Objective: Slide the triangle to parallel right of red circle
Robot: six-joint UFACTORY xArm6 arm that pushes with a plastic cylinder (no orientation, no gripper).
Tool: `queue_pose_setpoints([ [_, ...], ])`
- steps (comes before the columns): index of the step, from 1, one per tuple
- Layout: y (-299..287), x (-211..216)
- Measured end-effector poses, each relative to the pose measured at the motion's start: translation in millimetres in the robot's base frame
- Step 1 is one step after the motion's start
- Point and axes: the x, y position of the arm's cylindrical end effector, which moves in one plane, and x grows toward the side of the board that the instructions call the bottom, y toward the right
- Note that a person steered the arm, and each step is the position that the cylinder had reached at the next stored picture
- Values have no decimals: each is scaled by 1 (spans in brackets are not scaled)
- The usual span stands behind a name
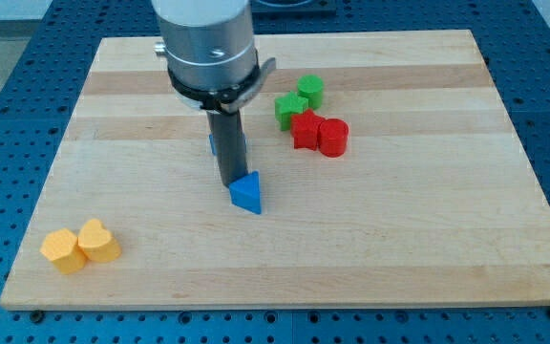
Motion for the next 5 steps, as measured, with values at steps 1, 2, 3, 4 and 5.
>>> queue_pose_setpoints([
  [1, -19, 3],
  [2, -45, 7],
  [3, -40, 23],
  [4, -19, 27],
  [5, 17, 27],
])
